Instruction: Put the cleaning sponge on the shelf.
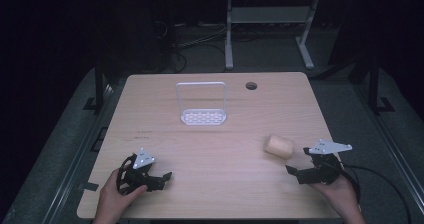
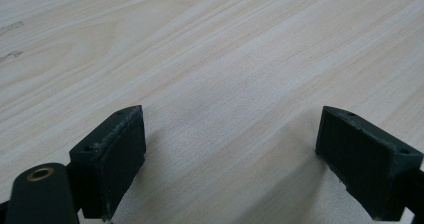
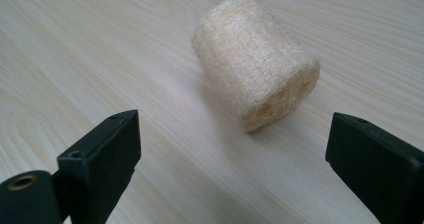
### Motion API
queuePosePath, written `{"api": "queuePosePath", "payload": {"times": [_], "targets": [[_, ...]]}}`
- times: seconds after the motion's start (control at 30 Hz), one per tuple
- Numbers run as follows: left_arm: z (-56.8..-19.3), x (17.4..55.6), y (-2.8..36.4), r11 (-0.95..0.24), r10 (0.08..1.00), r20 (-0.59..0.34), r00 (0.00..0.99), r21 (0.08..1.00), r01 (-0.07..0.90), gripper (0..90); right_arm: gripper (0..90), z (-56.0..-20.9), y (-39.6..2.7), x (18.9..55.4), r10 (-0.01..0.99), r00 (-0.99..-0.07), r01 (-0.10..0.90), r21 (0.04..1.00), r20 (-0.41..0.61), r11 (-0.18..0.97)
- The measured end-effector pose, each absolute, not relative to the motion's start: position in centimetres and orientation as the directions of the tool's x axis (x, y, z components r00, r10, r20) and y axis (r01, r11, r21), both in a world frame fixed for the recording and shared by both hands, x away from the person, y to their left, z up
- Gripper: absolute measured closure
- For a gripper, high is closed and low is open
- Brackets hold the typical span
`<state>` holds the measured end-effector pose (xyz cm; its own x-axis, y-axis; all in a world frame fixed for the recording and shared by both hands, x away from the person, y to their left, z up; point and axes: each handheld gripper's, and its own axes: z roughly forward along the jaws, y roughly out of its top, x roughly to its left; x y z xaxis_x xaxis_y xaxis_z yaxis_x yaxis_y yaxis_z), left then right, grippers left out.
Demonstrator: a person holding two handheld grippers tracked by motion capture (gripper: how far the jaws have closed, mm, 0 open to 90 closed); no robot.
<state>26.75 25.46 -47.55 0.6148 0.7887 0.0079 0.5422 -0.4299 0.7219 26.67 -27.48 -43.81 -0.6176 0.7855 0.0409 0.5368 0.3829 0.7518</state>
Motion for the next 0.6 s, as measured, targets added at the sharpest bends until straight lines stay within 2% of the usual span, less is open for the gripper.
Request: {"api": "queuePosePath", "payload": {"times": [0.6], "targets": [[-47.5, 26.7, 25.5, -0.429, 0.789, 0.007, 0.615, 0.722, 0.542, 11.8, 7.2, -42.6, -27.2, 28.7, 0.775, -0.63, 0.527, 0.755, 0.039, 0.39]]}}
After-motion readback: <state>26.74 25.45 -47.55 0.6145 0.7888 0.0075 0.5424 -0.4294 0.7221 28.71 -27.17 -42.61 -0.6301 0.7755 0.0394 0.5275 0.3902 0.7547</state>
